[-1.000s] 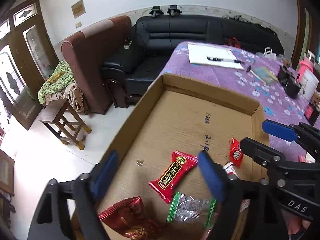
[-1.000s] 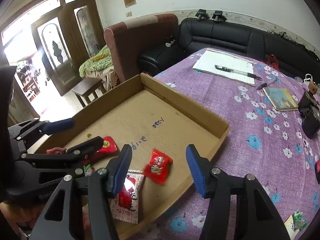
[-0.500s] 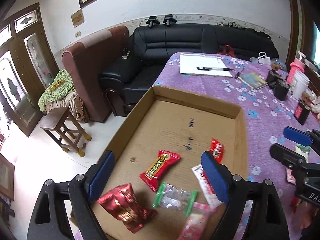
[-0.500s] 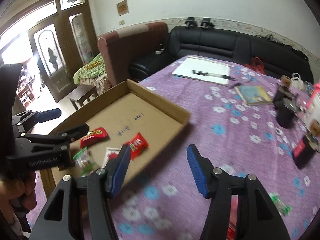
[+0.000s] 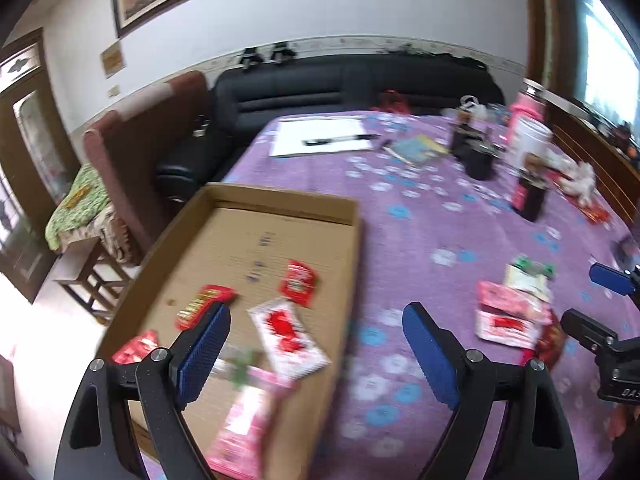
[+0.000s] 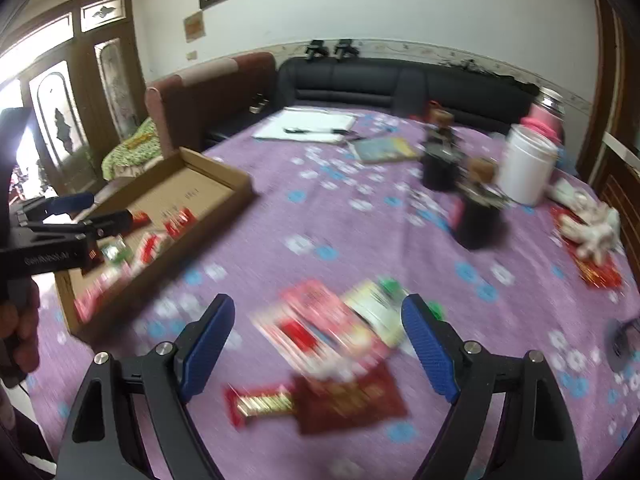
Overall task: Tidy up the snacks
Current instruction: 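Move both tools back over the remaining snacks on the table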
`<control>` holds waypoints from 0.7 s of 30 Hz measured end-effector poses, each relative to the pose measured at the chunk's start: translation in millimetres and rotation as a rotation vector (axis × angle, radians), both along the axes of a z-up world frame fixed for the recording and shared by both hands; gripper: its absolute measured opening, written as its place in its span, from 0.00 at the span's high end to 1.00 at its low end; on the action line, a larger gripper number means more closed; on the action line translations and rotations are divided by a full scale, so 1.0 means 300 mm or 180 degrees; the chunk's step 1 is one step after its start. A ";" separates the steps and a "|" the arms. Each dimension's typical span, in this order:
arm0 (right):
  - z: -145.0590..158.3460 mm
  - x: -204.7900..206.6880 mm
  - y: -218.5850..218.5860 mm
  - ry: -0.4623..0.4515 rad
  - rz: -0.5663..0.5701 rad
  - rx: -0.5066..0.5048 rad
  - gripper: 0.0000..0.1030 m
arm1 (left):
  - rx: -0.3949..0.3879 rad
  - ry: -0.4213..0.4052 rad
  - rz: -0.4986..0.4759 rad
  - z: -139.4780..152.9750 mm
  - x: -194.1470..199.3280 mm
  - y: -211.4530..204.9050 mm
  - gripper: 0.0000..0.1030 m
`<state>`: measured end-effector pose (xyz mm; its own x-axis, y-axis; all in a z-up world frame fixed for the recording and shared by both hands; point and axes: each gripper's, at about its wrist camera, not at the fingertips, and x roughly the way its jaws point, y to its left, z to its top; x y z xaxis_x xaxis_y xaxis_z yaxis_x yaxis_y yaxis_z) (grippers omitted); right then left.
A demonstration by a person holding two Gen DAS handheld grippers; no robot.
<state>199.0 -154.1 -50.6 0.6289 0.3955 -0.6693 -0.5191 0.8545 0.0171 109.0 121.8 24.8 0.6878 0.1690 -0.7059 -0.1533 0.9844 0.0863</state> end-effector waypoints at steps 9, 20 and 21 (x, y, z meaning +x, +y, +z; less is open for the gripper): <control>-0.065 -0.045 -0.217 0.0087 -0.0258 -0.0112 0.18 | 0.0069 0.0174 -0.0653 -0.085 -0.030 -0.260 0.12; -0.080 -0.082 -0.306 -0.0005 -0.0312 -0.0092 0.18 | -0.0033 0.0253 -0.0982 -0.129 -0.062 -0.400 0.12; -0.080 -0.080 -0.308 -0.0004 -0.0299 -0.0083 0.18 | -0.0042 0.0262 -0.1010 -0.133 -0.064 -0.409 0.12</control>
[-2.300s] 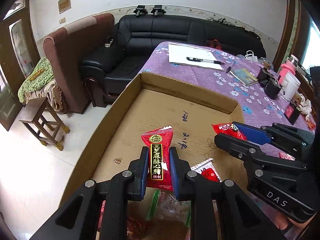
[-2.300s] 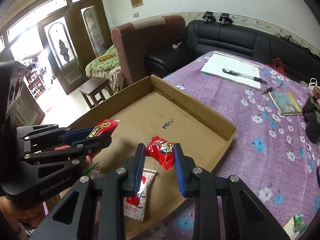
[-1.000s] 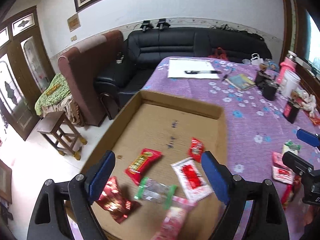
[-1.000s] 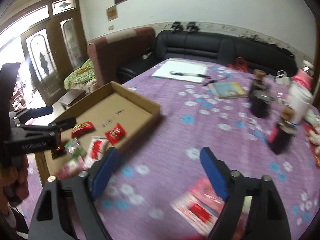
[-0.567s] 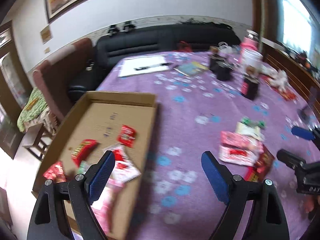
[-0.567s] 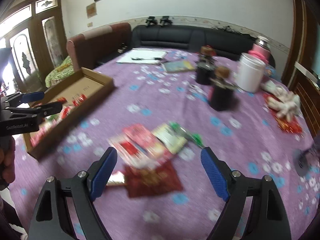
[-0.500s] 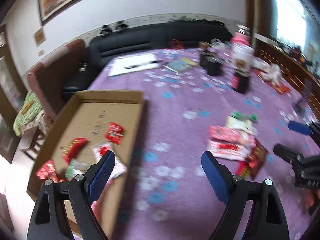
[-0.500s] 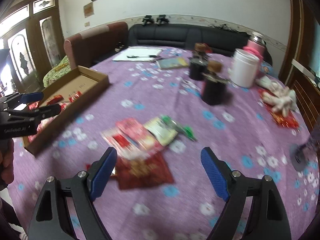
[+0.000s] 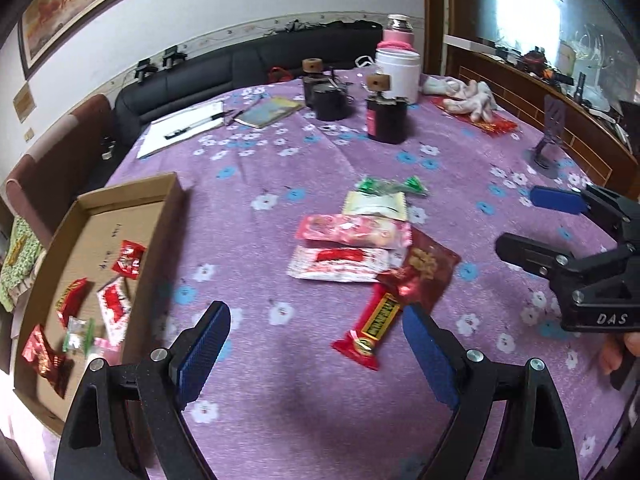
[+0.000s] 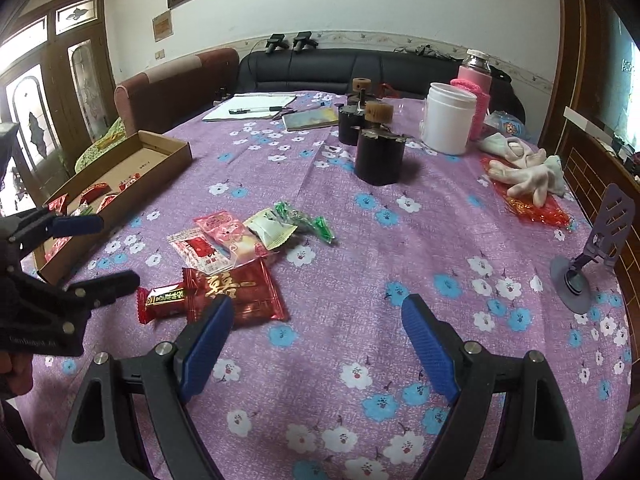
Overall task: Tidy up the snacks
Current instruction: 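Move both tools back over the remaining snacks on the table, then grasp another black-label red candy bar with the left gripper while the right grasps the red foil bag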
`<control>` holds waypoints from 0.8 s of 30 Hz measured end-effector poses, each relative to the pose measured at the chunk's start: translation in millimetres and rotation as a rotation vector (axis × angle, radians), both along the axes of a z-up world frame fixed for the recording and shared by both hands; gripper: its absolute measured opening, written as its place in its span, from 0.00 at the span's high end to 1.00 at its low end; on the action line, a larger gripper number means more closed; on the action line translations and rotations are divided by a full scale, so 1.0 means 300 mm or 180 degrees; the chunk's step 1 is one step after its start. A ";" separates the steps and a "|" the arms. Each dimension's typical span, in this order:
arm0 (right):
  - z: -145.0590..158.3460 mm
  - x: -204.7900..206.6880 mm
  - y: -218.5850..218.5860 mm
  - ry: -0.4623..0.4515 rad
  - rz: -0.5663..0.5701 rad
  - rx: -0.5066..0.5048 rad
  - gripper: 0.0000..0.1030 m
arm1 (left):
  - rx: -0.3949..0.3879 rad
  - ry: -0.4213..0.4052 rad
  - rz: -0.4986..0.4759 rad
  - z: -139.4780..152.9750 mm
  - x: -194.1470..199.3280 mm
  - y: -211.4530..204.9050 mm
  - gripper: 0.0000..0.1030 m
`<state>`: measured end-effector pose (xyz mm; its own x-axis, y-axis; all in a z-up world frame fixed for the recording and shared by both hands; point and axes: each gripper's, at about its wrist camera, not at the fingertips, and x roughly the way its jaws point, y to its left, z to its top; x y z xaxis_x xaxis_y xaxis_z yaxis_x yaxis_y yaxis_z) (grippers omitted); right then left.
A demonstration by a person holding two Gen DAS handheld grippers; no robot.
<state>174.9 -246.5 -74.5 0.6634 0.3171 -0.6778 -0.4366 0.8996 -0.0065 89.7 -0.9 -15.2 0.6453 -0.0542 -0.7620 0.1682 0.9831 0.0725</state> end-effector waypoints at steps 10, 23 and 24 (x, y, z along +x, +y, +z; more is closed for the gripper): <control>-0.002 0.005 -0.001 0.0023 0.0383 0.0079 0.18 | -0.0149 0.0128 -0.0457 -0.049 0.024 -0.048 0.12; -0.014 0.019 -0.017 0.0102 0.0393 0.0201 0.18 | -0.0116 0.0536 -0.0775 -0.124 0.093 -0.088 0.47; -0.014 0.021 -0.016 0.0106 0.0398 0.0217 0.18 | -0.0105 0.0508 -0.0796 -0.126 0.088 -0.092 0.49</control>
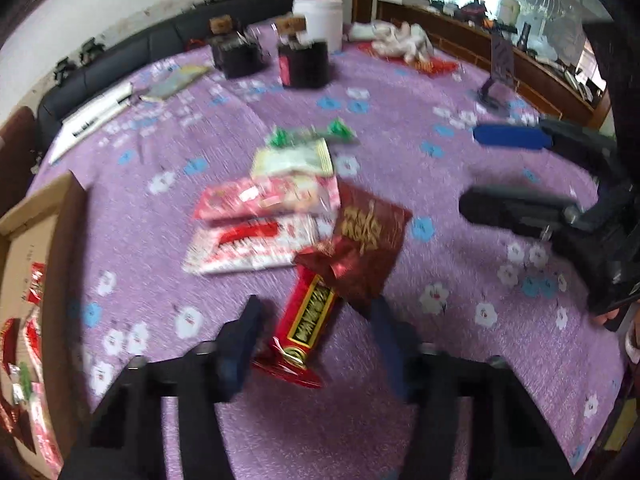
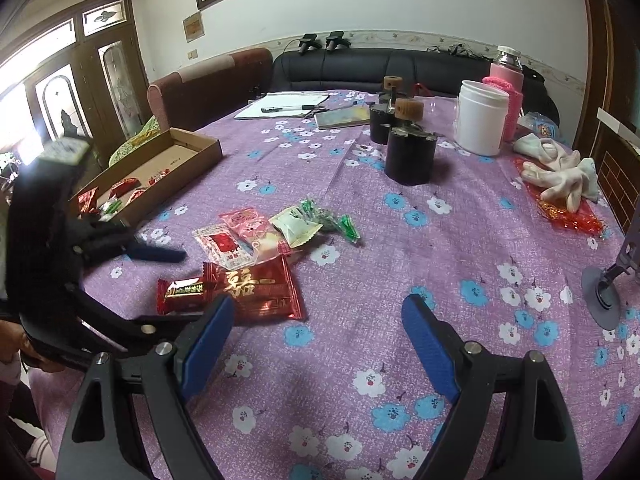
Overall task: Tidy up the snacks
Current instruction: 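Grasp another black-label red candy bar with the left gripper while the right grasps the red foil bag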
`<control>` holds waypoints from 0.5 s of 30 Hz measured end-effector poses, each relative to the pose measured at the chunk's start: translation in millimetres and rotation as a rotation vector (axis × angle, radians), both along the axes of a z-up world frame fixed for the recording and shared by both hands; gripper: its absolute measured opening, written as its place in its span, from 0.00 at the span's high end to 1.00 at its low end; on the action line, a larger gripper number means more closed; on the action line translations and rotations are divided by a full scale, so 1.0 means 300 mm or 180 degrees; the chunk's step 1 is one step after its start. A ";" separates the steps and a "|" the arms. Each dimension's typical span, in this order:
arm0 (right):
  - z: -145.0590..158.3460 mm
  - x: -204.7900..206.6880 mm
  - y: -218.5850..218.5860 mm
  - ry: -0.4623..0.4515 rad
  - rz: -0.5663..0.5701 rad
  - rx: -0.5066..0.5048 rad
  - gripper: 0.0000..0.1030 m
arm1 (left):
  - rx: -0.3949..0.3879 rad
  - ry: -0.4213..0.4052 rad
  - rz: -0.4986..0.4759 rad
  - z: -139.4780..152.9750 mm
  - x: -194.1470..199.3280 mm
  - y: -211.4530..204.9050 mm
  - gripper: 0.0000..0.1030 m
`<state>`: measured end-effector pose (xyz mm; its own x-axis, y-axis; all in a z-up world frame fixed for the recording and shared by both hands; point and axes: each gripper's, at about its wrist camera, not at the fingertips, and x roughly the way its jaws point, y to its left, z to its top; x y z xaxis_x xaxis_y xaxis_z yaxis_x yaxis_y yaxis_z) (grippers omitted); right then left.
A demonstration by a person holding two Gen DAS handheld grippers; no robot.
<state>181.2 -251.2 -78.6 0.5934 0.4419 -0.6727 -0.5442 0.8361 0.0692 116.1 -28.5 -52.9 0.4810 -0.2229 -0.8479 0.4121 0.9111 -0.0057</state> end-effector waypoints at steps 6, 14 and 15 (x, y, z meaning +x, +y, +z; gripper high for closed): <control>-0.008 0.014 0.056 0.0053 0.0102 0.0011 0.18 | -0.0029 0.0048 0.0056 0.009 0.000 0.021 0.72; -0.054 0.044 0.182 0.0159 0.0294 -0.0142 0.18 | -0.0006 0.0055 0.0006 0.006 -0.014 0.019 0.73; -0.062 0.046 0.194 0.0162 0.0308 -0.0185 0.18 | 0.0008 0.0043 -0.0004 0.006 -0.016 0.018 0.73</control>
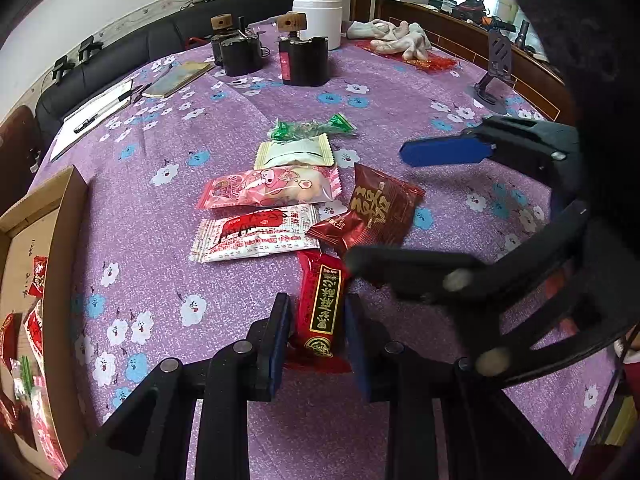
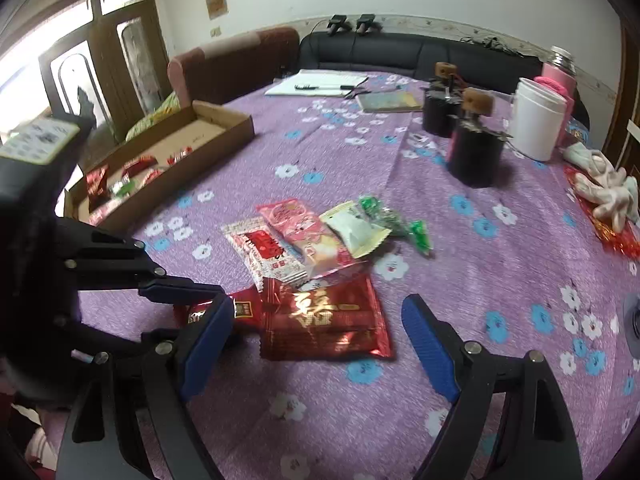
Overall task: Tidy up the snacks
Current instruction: 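Grasp another black-label red candy bar with the left gripper while the right grasps the red foil bag, then carry both snacks over the cardboard tray and open both grippers to release them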
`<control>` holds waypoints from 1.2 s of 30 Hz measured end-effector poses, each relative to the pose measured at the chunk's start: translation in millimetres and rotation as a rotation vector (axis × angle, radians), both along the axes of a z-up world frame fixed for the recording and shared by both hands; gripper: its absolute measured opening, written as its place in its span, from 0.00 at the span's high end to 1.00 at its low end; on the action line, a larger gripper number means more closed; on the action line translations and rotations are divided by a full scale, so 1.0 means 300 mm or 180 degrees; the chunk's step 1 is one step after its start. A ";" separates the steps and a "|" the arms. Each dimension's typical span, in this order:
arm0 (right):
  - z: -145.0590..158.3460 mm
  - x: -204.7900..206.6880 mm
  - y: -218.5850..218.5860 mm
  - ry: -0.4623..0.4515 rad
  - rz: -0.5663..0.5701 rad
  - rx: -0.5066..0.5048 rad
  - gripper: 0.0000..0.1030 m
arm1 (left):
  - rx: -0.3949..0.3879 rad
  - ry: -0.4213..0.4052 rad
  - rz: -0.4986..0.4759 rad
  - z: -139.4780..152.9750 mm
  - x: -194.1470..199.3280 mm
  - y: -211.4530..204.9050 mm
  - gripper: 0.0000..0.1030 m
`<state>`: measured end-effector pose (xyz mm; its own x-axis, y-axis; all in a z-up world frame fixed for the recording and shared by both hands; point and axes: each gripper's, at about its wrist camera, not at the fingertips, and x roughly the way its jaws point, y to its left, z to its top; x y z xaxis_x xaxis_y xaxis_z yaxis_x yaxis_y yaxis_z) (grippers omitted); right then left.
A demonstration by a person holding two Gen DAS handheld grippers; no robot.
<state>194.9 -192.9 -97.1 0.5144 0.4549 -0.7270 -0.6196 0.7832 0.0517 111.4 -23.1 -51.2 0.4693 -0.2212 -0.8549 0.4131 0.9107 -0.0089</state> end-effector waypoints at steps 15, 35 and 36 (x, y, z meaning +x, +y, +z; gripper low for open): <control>-0.082 0.056 0.038 0.0111 0.0051 -0.0378 0.22 | -0.0004 0.0037 -0.0017 0.001 0.001 0.005 0.73; -0.010 0.041 -0.149 0.0373 -0.0247 0.0329 0.72 | -0.0056 -0.0024 0.0033 0.012 -0.012 -0.020 0.82; -0.005 0.036 -0.154 0.0368 -0.0252 0.0348 0.72 | -0.0083 -0.0039 0.0049 0.018 -0.014 -0.017 0.82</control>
